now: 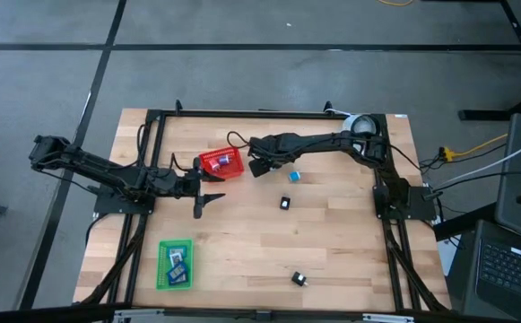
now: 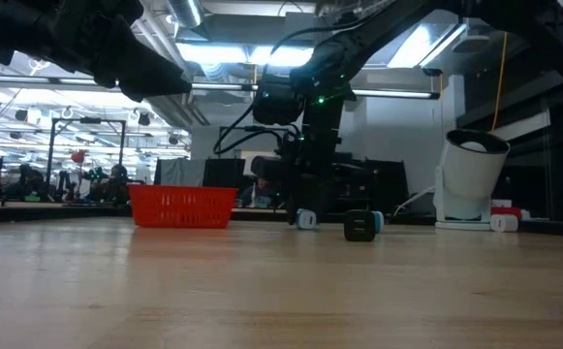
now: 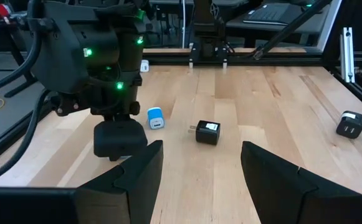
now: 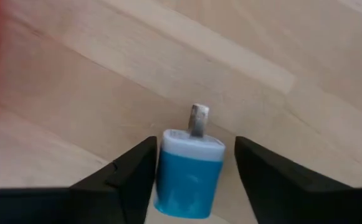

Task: Pick & Place Office items
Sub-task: Put the top light blue charger adapter into the red bin, then put the light blue charger adapter into the red bin

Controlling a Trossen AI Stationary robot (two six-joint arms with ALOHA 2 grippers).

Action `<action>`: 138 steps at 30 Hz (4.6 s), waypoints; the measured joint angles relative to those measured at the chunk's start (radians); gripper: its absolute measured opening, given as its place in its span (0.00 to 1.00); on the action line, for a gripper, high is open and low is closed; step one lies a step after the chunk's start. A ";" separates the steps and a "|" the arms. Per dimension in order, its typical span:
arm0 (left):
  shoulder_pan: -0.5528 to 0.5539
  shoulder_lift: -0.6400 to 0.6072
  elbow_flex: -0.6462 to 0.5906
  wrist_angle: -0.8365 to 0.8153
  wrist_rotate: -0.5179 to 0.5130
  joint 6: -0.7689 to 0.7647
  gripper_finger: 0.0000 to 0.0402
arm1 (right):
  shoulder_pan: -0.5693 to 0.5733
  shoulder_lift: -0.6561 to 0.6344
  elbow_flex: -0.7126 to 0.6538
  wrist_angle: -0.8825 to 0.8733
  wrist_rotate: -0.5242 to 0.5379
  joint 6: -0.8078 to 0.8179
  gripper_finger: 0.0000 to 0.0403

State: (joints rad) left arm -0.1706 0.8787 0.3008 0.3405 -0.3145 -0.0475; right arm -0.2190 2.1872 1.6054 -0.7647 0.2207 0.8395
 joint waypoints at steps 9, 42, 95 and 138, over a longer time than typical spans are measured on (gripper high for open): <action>0.000 0.000 0.000 -0.001 0.001 0.000 0.53 | 0.000 0.000 0.000 0.007 -0.007 -0.020 0.32; 0.000 0.000 0.000 -0.030 0.002 0.000 0.53 | 0.042 0.052 0.222 0.310 -0.163 -0.247 0.33; 0.000 0.000 0.000 -0.109 0.018 -0.047 0.53 | 0.114 -0.011 0.174 -0.626 0.026 -0.982 0.61; 0.000 0.000 0.000 -0.113 0.047 -0.055 0.53 | 0.098 -0.018 -0.064 -0.360 -0.060 -0.971 0.46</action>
State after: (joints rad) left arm -0.1707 0.8791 0.3007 0.2272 -0.2675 -0.1020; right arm -0.1207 2.1696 1.5418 -1.1247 0.1606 -0.1310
